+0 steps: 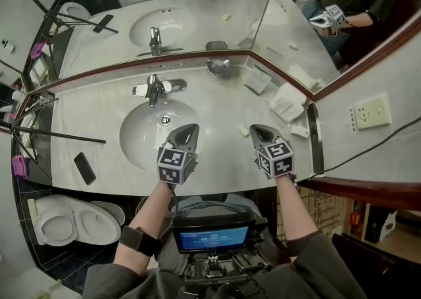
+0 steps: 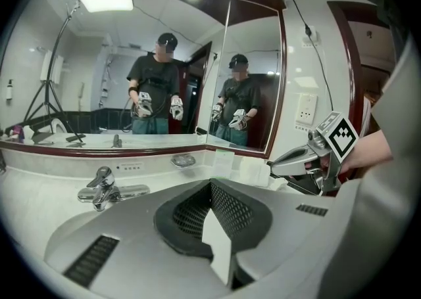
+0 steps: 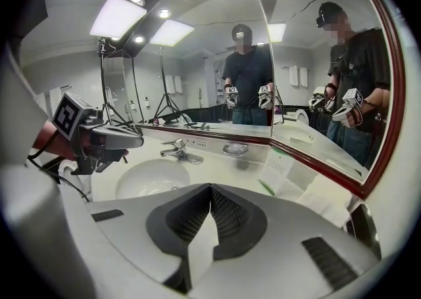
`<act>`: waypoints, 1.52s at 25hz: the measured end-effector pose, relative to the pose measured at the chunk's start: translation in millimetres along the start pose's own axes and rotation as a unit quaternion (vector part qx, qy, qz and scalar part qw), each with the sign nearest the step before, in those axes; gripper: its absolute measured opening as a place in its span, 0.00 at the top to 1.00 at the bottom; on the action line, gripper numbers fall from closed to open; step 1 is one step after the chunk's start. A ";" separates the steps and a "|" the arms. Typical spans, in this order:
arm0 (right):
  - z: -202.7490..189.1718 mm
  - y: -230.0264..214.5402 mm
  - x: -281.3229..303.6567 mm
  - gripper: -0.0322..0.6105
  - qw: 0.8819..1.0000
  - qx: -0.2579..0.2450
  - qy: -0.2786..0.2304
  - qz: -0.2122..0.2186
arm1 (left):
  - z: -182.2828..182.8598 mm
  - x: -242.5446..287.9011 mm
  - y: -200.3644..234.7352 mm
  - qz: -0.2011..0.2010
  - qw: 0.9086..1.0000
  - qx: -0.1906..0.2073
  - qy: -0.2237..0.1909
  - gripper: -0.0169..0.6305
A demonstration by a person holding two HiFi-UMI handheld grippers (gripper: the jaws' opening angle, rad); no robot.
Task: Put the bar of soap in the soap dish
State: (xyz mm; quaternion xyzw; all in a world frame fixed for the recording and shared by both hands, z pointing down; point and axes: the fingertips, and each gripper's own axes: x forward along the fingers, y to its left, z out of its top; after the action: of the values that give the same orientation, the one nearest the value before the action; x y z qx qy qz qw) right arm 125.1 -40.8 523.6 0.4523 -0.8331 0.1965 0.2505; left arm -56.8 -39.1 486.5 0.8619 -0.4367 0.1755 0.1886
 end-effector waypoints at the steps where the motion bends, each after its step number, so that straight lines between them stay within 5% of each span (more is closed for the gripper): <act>1: -3.2 -0.2 2.6 0.92 1.000 -0.010 0.007 0.000 | -1.0 0.3 0.7 0.001 1.000 0.000 0.002 0.97; 5: -24.1 -3.3 18.0 0.90 0.998 -0.051 0.047 0.007 | -4.1 2.2 1.5 0.008 1.000 -0.002 0.007 0.97; 15: -82.2 -10.8 76.1 0.56 0.978 -0.096 0.182 0.038 | -13.4 11.3 6.4 0.009 1.000 -0.002 0.021 0.97; 28: -142.0 -30.0 128.6 0.56 0.963 -0.086 0.251 0.044 | -39.0 14.8 10.2 0.014 0.999 -0.004 0.045 0.97; 32: -155.7 -32.6 131.7 0.72 0.960 -0.075 0.267 0.045 | -40.3 11.5 14.0 0.019 0.999 -0.005 0.047 0.97; 38: -154.0 -32.0 132.4 0.71 0.963 -0.062 0.261 0.042 | -42.4 7.7 16.6 0.023 0.999 -0.008 0.046 0.97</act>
State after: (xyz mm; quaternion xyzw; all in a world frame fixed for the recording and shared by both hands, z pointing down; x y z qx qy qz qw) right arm 127.6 -58.6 728.4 0.3333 -0.7680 0.2661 0.4779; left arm -72.0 -33.2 529.7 0.8411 -0.4488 0.2159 0.2111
